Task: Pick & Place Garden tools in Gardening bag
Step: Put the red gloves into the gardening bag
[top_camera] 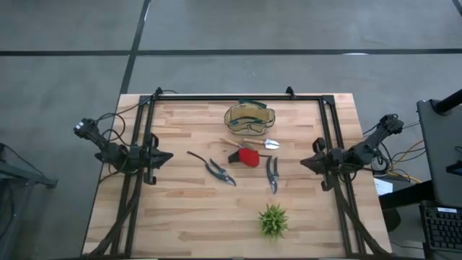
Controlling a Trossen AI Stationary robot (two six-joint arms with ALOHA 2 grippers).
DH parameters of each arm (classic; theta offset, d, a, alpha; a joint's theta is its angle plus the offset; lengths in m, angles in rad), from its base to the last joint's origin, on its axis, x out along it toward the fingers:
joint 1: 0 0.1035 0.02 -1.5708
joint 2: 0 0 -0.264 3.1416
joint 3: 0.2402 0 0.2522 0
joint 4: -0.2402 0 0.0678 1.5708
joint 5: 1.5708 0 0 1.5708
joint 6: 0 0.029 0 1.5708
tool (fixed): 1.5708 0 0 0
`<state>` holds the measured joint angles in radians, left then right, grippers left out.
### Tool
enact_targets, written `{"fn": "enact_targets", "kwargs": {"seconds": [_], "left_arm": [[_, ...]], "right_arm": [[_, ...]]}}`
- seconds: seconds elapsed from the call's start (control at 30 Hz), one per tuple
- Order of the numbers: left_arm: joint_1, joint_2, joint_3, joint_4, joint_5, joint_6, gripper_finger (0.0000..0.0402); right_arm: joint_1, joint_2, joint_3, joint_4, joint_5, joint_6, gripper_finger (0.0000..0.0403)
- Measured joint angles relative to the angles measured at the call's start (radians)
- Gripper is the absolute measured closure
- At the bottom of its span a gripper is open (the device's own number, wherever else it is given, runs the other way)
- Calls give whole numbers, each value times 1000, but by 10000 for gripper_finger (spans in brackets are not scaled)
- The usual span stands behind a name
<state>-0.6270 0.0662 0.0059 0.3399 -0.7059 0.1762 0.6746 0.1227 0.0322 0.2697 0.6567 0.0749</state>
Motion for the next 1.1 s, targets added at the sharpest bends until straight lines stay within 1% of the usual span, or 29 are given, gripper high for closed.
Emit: {"fn": "enact_targets", "kwargs": {"seconds": [0.27, 0.37, 0.5, 0.67, 0.8, 0.9, 1.0, 1.1], "left_arm": [[0, 0, 0, -1, 0, 0, 388], [0, 0, 0, -1, 1, 0, 388], [0, 0, 0, -1, 1, 0, 388], [0, 0, 0, -1, 2, 0, 388], [0, 0, 0, -3, 5, 0, 388], [0, 0, 0, -4, 5, 0, 388], [0, 0, 0, -4, 5, 0, 388], [0, 0, 0, -4, 5, 0, 388]], "right_arm": [[-15, 232, 6, 38, 7, 191, 394], [-34, 330, 6, 71, 64, 266, 394], [-60, 462, 7, 149, 77, 300, 394], [-92, 588, 12, 245, 79, 328, 394], [-113, 674, 74, 236, 77, 349, 394], [-122, 750, 143, 211, 77, 310, 391], [-149, 817, 221, 130, 77, 277, 375], [-185, 871, 303, 11, 75, 294, 347]]}}
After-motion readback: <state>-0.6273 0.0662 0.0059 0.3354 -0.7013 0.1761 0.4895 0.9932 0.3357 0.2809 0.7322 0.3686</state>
